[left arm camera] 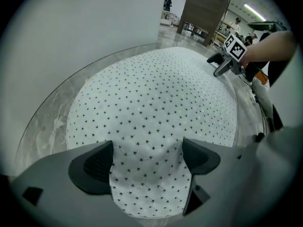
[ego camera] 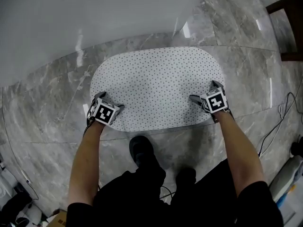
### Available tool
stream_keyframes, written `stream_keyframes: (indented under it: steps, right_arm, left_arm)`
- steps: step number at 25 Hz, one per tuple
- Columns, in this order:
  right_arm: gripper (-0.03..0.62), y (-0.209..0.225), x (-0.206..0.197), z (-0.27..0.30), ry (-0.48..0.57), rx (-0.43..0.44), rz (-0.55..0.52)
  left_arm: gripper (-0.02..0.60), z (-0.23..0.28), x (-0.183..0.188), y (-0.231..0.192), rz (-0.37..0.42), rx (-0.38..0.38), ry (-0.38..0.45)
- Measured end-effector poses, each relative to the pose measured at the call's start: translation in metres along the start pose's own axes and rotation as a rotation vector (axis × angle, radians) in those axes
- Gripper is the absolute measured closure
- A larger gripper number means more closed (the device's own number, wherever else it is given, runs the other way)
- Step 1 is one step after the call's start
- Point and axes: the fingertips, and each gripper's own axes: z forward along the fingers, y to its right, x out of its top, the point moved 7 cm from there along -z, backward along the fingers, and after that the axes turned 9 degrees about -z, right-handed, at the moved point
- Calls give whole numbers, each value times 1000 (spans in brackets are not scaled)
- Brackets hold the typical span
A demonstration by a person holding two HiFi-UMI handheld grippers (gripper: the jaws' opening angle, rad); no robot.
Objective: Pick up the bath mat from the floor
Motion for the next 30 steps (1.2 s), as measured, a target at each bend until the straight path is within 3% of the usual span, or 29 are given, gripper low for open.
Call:
stream_keyframes:
  steps: [14,20,22,25,30]
  right_arm:
    - [10,0,6,-2,-31,-19,4]
    - [43,-5,10,-3,-41,-16,-4]
    - [91,-11,14,-4,-35,-7,-36]
    - [212,-23,19,-7,-17,10,-95]
    - [295,-27,20,-8,8,12,-78]
  left_arm:
    - [141,-3,0,1,-16,15,26]
    - [302,-4,-1,21,-2,0,34]
    - [337,-5,-2,24,1,-3,42]
    - [411,-5,-2,31,4,-11,48]
    - [514,-3,0,42,0,-16,33]
